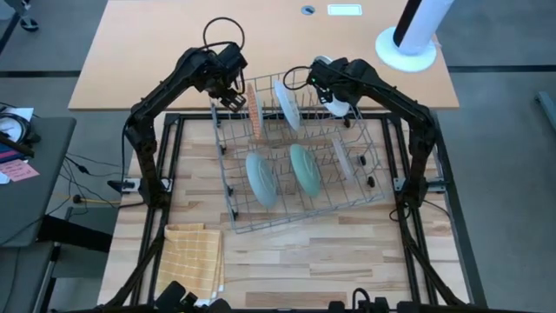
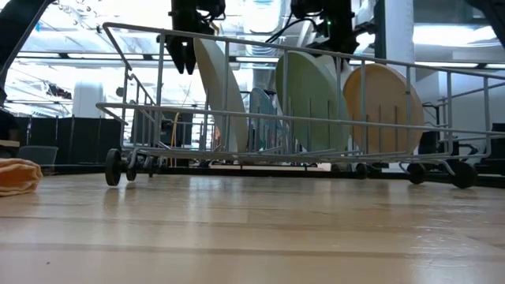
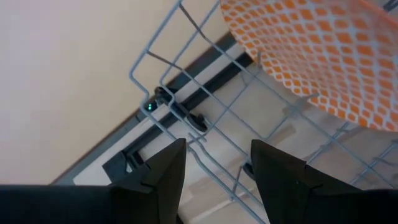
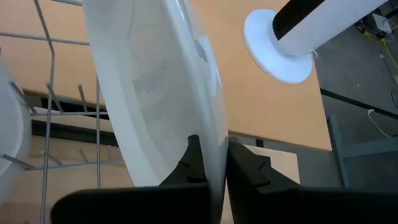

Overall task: Sort dishes
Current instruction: Put the white plate in the dish rack

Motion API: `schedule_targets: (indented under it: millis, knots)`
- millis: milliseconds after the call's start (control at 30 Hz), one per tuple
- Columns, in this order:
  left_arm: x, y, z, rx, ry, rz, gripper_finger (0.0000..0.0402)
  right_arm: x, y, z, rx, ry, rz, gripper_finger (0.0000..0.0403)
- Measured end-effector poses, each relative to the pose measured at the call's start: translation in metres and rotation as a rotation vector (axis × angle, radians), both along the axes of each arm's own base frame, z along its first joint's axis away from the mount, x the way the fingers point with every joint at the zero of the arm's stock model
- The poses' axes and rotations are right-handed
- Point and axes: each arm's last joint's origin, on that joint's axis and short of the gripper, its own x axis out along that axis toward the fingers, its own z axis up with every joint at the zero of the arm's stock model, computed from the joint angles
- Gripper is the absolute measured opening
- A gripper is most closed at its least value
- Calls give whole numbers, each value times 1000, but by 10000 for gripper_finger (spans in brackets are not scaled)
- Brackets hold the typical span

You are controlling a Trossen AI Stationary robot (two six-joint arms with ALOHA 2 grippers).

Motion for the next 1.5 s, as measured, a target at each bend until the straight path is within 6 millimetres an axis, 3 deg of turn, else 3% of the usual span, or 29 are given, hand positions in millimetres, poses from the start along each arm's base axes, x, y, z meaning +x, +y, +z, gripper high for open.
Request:
schedule_targets:
  millis: [367, 667, 1167, 1300, 1500]
  knots:
    - [4, 2, -28, -104, 63, -16, 175, -8, -7, 3, -17, -13, -41, 22]
    - [7, 0, -37, -161, 57, -51, 175, -11, -10, 2, -12, -9, -52, 19]
    - [8, -2, -37, -199, 44, -95, 175, 19, -4, -25, 16, 54, -12, 18]
    - [8, -2, -37, -205, 43, -102, 175, 19, 1, -17, -1, 34, -5, 18]
    - [7, 2, -49, -225, 72, -111, 175, 6, 5, 11, -84, -55, -25, 18]
